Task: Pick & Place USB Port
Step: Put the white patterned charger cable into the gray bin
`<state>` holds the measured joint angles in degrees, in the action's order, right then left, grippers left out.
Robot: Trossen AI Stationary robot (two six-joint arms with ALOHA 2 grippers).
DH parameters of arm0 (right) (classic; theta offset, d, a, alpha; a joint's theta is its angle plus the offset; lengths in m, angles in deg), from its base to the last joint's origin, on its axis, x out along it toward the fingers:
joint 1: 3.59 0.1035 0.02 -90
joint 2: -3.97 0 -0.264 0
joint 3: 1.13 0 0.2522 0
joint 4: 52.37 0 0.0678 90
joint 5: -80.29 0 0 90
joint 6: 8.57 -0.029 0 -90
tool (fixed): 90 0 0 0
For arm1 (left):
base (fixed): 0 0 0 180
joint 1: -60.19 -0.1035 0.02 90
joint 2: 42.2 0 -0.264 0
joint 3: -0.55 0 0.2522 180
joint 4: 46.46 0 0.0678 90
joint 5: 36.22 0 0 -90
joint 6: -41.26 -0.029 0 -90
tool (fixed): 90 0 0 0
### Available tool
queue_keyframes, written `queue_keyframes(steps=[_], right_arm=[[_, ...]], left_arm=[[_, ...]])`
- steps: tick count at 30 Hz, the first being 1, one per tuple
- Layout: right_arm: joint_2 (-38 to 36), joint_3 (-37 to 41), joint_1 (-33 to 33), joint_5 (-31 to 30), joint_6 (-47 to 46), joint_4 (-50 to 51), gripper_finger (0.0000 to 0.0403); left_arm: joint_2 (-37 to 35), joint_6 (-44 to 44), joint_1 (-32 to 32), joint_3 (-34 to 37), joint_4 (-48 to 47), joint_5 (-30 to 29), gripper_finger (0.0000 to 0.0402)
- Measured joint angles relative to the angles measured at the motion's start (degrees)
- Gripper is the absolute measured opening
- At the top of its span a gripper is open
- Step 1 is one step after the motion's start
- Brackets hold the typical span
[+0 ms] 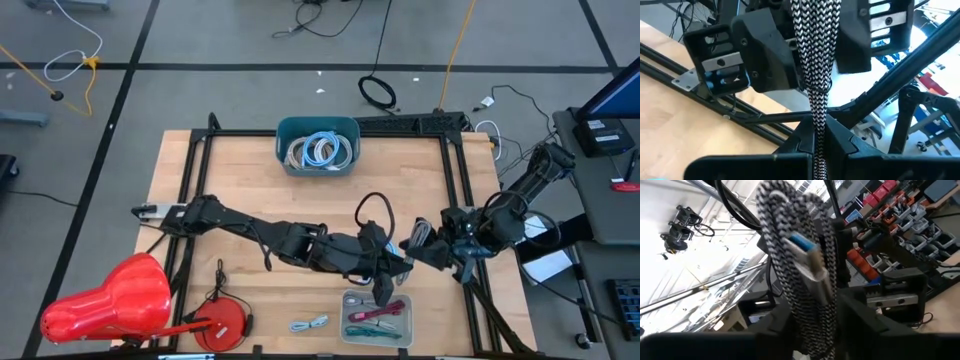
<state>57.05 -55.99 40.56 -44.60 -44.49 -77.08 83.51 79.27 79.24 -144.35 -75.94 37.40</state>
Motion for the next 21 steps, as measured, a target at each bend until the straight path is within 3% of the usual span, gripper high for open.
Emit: queue_keyframes(steps=[7, 12, 16, 21], right_arm=[[-0.2, -0.1, 0.1, 2.4, -1.4, 1.0, 0.0021], [-1.1, -0.2, 0.2, 6.0, -4.1, 4.4, 0.0018], [-1.8, -0.5, 0.2, 7.0, -7.3, 14.3, 0.001], [0.0, -8.4, -0.3, 9.8, -12.4, 38.3, 0.0009]], left_arm=[[-0.4, -2.9, -0.1, 0.0, 3.0, 3.4, 0.0059], [-4.7, -4.8, 0.5, 0.0, 1.8, 7.0, 0.0082], [-9.2, -9.3, 2.9, -0.1, 2.5, 3.3, 0.0085], [-12.2, -13.9, 5.6, -0.2, 0.5, -5.5, 0.0086]])
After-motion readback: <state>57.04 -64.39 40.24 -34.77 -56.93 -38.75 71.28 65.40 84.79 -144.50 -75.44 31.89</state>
